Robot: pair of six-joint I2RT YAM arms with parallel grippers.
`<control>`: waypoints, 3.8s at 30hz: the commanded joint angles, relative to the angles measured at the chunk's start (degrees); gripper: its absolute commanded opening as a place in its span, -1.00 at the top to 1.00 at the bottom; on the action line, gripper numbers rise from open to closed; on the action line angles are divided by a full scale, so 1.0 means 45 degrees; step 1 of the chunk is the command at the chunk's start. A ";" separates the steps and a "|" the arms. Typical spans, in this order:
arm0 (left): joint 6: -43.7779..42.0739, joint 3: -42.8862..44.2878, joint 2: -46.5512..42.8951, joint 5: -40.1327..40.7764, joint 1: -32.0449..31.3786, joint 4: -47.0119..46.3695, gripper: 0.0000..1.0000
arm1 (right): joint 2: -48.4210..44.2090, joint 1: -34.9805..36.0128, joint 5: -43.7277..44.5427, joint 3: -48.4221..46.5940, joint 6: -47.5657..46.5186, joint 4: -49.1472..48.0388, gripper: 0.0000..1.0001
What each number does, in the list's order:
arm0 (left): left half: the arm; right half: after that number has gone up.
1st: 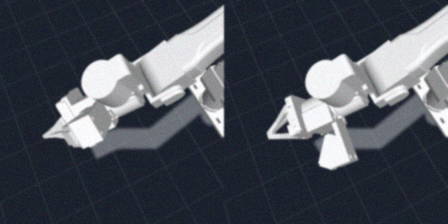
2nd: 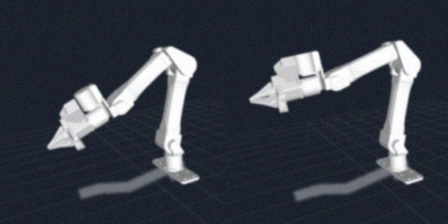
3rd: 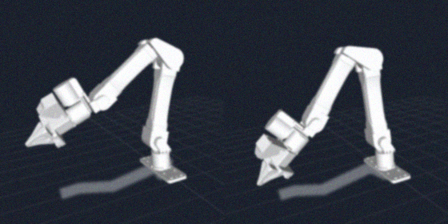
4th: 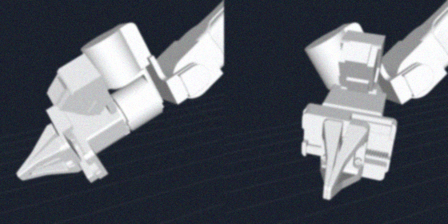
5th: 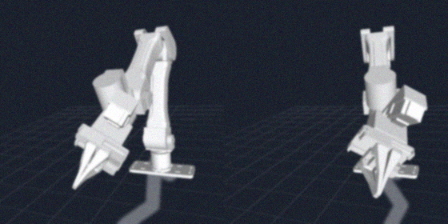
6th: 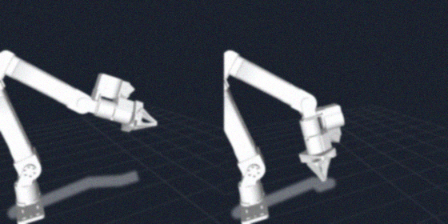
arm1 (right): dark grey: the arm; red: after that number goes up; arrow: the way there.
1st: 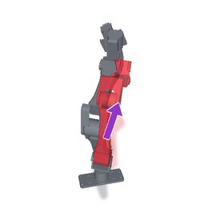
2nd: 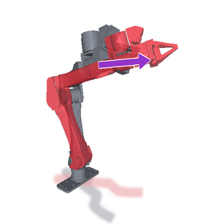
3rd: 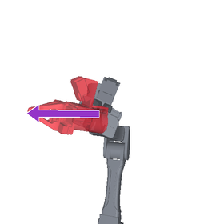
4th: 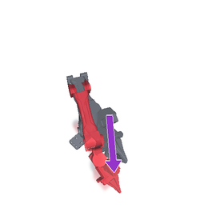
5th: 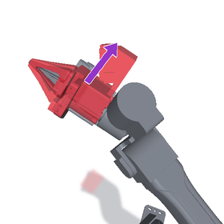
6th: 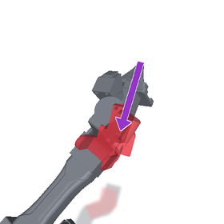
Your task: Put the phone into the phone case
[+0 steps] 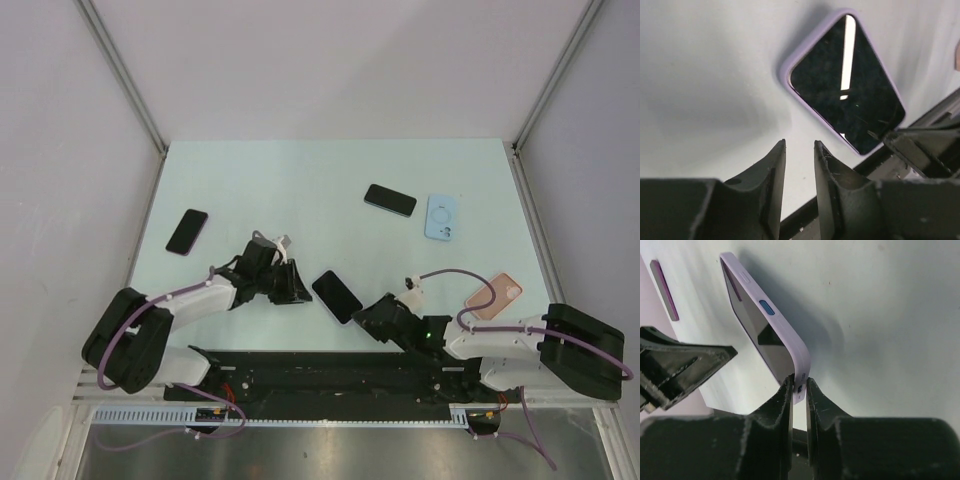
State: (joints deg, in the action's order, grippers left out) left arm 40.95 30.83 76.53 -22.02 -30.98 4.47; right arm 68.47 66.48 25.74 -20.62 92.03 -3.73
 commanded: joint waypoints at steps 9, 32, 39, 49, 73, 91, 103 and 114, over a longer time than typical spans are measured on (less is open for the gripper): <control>0.0021 0.0786 0.2152 0.1281 -0.0088 -0.0699 0.67 | 0.0956 0.0891 0.1214 -0.0085 0.0818 -0.0988 0.64; -0.0447 0.6605 0.6957 -0.0458 -0.0186 -0.1130 0.58 | 0.2110 -0.2175 -0.0777 -0.0124 -0.2188 -0.4015 0.32; -0.1013 0.7913 0.6706 -0.0090 -0.0185 0.0195 0.46 | 0.0862 -0.1765 -0.0777 -0.0436 -0.3065 -0.2123 0.17; -0.2497 0.7700 0.2371 0.3035 0.0225 0.4336 -1.00 | -0.1367 -0.5237 -0.0635 -0.2682 -1.0169 0.1125 -0.79; -0.3357 0.4145 -0.2671 0.4171 0.1709 0.4944 -1.00 | 0.9838 -1.1335 -0.9292 -1.3107 -2.5526 0.2622 -0.87; -0.3553 0.4125 -0.2144 0.4307 0.1729 0.4788 -1.00 | 1.3984 -1.2234 -1.1185 -1.8796 -2.8691 0.7683 -0.86; -0.3495 0.4165 -0.1832 0.4249 0.1826 0.4671 -0.93 | 1.5136 -1.2156 -0.9919 -1.9772 -2.9239 0.8385 -0.71; -0.2578 0.4495 -0.1344 0.3199 0.1846 0.4380 -0.85 | 1.3889 -1.1707 -0.9487 -1.8330 -2.6162 0.8056 -0.11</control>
State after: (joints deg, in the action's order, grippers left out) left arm 26.11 49.41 68.95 -3.64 -23.11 27.03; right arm 133.78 12.80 -18.52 -107.98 -34.09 31.24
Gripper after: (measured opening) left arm 0.940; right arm 0.762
